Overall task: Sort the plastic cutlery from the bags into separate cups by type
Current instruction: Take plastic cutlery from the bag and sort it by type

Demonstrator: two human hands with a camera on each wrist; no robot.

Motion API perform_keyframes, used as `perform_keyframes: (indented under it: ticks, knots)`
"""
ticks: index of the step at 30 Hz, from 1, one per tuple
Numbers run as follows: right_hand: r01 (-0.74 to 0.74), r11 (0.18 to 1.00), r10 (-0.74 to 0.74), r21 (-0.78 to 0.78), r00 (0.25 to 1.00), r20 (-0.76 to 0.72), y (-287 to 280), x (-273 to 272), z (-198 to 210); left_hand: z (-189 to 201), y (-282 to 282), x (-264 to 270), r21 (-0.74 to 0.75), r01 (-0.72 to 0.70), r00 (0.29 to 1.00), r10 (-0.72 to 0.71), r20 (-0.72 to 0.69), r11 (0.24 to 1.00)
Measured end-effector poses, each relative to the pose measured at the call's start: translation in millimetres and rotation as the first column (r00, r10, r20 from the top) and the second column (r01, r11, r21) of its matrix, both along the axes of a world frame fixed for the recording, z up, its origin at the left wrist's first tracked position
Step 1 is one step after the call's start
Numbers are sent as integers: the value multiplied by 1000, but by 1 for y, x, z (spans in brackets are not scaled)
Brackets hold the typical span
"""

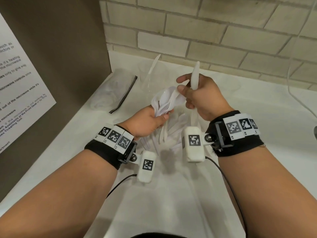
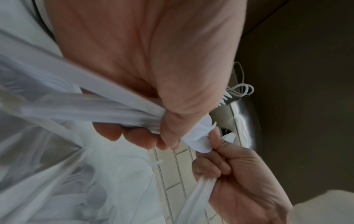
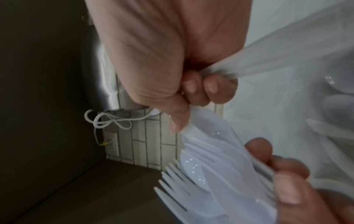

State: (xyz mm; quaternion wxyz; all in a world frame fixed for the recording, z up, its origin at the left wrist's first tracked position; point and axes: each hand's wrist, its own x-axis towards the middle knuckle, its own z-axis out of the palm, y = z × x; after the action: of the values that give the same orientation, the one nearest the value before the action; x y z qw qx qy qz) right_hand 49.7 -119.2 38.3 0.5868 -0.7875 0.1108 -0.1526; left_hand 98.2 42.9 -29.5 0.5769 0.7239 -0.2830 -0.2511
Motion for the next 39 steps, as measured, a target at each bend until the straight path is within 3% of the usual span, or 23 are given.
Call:
perform_keyframes:
  ticks: [5, 8, 11, 16, 20, 25, 29, 34, 39]
  knots:
    - [118, 954, -153, 274, 982, 109, -15, 15, 26, -1, 7, 5, -3, -27, 999, 26, -39, 1000]
    - [184, 923, -275, 338, 930, 245, -28, 38, 48, -1, 13, 13, -86, -102, 982, 87, -166, 991]
    - [84, 926, -238, 368, 887, 397, -26, 69, 60, 2, 15, 21, -155, -260, 923, 198, -329, 953]
    - [19, 975, -126, 220, 866, 484, -2, 131, 55, 1, 16, 35, -202, -436, 845, 320, -429, 877]
    - [84, 994, -106, 67, 852, 512, 12, 178, 36, -5, 18, 49, -223, -451, 770, 250, -587, 864]
    - [119, 987, -155, 109, 886, 436, 9, 225, 3, -13, 22, 68, -265, -460, 713, 175, -679, 848]
    - [157, 977, -190, 147, 951, 243, -4, 249, -28, -21, 26, 75, -324, -453, 676, 83, -732, 831]
    - [136, 991, -133, 19, 985, -108, -17, 258, -43, -26, 27, 77, -324, -474, 643, 70, -763, 819]
    - [156, 971, -177, -181, 978, -106, -24, 249, -24, -23, 26, 72, -327, -478, 646, 74, -760, 815]
